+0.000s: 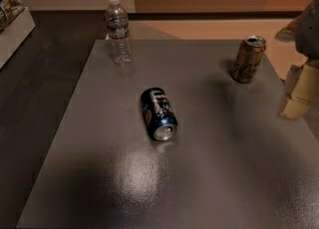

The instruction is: Pick pepsi can

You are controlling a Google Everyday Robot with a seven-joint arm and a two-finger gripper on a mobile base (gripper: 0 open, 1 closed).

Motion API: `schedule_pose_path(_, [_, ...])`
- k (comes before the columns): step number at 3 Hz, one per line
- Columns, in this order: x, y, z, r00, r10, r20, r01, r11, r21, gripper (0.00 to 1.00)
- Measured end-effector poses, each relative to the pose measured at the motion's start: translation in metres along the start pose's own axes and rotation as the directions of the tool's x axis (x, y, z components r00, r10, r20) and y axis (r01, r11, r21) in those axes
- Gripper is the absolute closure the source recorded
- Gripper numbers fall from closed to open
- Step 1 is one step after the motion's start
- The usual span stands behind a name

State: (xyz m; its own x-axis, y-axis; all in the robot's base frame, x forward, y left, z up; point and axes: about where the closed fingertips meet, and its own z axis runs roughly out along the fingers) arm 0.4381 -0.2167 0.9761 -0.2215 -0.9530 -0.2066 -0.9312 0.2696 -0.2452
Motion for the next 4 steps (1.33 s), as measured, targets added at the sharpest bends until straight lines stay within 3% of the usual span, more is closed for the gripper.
schedule_pose_path(1, [0.0,0.0,0.0,1.0,0.0,0.0,0.0,1.0,0.0,0.0])
schedule_pose_path(2, [-0.009,-0.001,0.001,0.999,-0.05,0.015,0.05,0.9985,-0.021,0.0])
schedule_pose_path(3, [-0.032,0.0,0.01,0.982,-0.184,0.029,0.185,0.9819,-0.04,0.0])
schedule_pose_path(4, [-0.059,0.003,0.025,0.931,-0.355,0.088,0.361,0.93,-0.07,0.0])
